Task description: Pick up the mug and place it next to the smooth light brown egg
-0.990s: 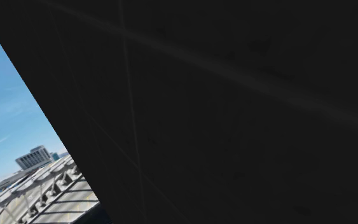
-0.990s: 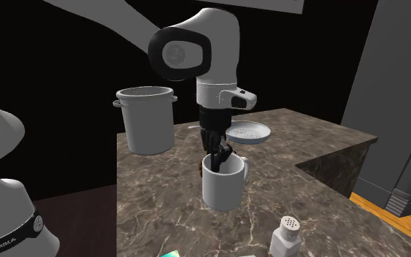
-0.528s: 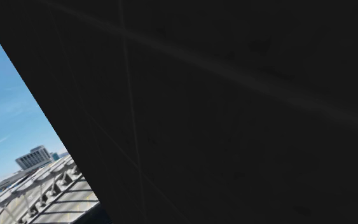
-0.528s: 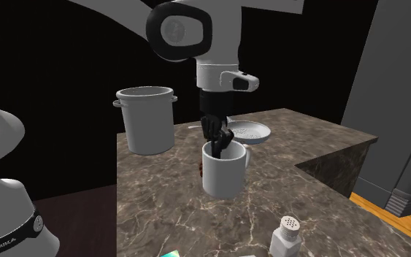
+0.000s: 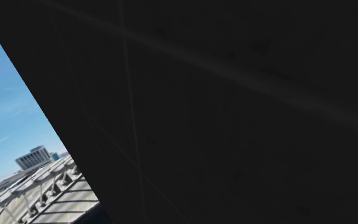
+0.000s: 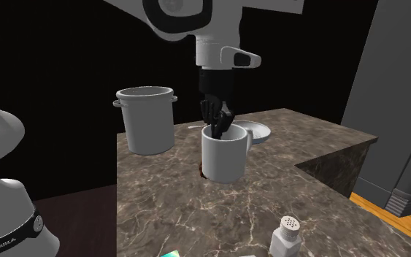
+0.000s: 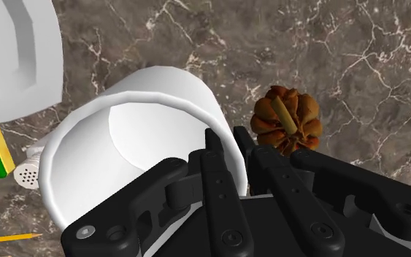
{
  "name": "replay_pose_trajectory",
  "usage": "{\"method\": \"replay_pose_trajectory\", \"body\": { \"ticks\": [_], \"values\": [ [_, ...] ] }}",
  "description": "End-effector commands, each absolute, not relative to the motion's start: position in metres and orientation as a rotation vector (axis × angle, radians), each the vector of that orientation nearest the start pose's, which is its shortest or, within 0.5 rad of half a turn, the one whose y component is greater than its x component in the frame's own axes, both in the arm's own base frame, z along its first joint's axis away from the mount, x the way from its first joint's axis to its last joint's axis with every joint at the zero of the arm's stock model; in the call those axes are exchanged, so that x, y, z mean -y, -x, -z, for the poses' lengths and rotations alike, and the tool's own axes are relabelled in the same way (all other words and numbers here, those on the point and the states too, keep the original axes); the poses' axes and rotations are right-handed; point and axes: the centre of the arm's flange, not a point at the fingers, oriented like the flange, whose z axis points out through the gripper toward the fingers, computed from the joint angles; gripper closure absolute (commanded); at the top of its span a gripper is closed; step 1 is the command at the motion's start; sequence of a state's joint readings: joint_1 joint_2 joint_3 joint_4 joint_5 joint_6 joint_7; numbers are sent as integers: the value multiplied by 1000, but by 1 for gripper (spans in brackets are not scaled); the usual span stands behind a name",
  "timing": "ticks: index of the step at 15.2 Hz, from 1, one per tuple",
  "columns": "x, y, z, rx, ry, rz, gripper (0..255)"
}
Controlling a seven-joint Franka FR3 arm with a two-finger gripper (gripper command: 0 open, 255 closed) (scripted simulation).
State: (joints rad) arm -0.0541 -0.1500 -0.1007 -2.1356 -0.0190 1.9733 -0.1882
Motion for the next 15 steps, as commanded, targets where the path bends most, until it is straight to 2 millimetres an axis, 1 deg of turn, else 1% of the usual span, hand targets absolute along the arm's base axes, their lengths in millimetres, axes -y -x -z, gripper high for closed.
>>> {"method": "replay_pose_trajectory", "body": {
  "ticks": [1,8,15],
  "values": [
    [81,-499,-481,66,3141,-21,255],
    [81,-499,-516,66,3141,-21,255],
    [-11,-511,-517,66,3141,-21,255]
  ]
}}
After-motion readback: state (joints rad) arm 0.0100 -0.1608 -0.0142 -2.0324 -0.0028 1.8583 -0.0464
